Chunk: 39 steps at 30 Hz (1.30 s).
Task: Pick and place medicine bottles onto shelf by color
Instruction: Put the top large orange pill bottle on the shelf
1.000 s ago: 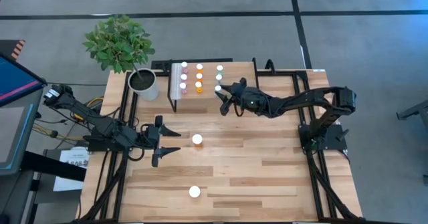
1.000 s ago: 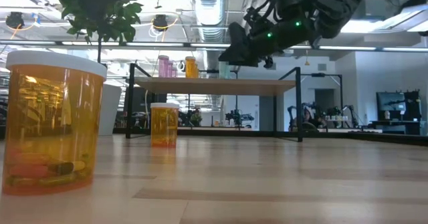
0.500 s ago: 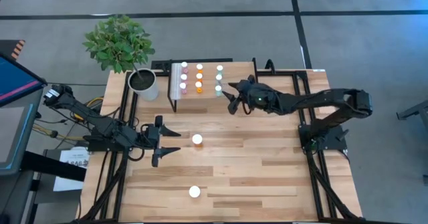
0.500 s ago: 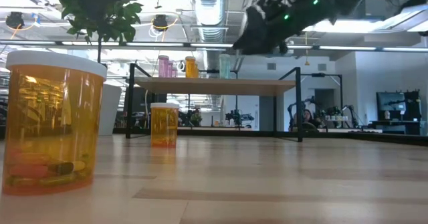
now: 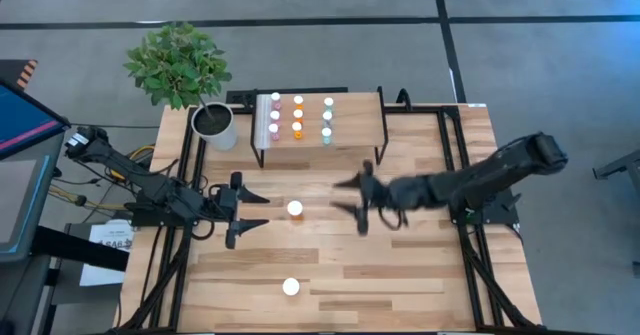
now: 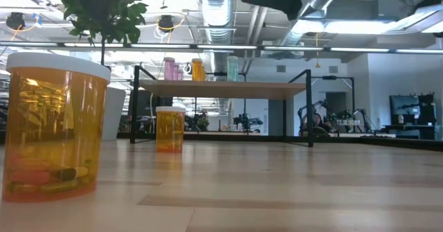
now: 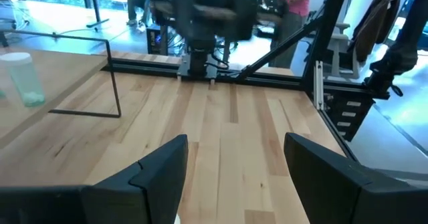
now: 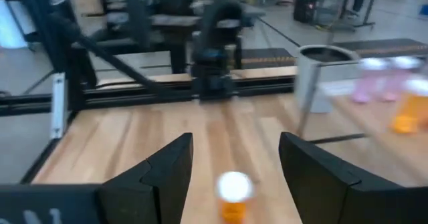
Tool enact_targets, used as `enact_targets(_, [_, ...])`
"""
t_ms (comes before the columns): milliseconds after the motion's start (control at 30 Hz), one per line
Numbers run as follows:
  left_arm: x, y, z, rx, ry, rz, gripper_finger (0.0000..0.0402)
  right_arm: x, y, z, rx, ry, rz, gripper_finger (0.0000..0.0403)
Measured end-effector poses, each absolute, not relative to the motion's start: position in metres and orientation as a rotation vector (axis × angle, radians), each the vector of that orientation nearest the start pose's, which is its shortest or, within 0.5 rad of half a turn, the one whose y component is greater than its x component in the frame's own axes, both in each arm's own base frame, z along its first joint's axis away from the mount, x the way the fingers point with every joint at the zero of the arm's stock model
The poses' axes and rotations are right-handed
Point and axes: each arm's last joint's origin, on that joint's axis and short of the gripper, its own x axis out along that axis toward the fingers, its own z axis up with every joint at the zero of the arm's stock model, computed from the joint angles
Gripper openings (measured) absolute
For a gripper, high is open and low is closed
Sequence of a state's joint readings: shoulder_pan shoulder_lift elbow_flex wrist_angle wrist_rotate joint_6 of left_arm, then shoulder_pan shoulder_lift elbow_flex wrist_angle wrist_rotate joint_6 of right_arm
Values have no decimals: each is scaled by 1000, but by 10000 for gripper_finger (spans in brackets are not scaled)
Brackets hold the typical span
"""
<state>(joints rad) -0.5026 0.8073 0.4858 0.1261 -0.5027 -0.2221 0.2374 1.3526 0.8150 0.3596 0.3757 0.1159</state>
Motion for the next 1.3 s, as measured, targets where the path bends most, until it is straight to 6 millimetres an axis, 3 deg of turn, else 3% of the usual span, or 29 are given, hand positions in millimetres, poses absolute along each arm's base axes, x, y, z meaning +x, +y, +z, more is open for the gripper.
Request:
enact_targets(133, [163,-74,258,-135,159,6,236,311,93,242,68,125,-124,244])
enact_targets(267, [163,-75,258,-137,167,-35,236,335,102,208,69,131,-126,244])
enact_targets(533, [163,-75,255,-123,190,-38,236,390,80,175,96,223,-225,245])
enact_targets(700, [162,-76,254,-123,203,-58,236,412,71,172,118,297,-192,263])
enact_targets(900, [162,-76,254,-125,200,-58,236,422,70,173,115,386,-178,309])
enact_targets(1100, [162,-76,254,-126,199,-57,236,420,65,168,134,443,-221,342])
enact_targets(1300, [163,-76,255,-126,198,-57,236,425,61,149,130,471,-235,349])
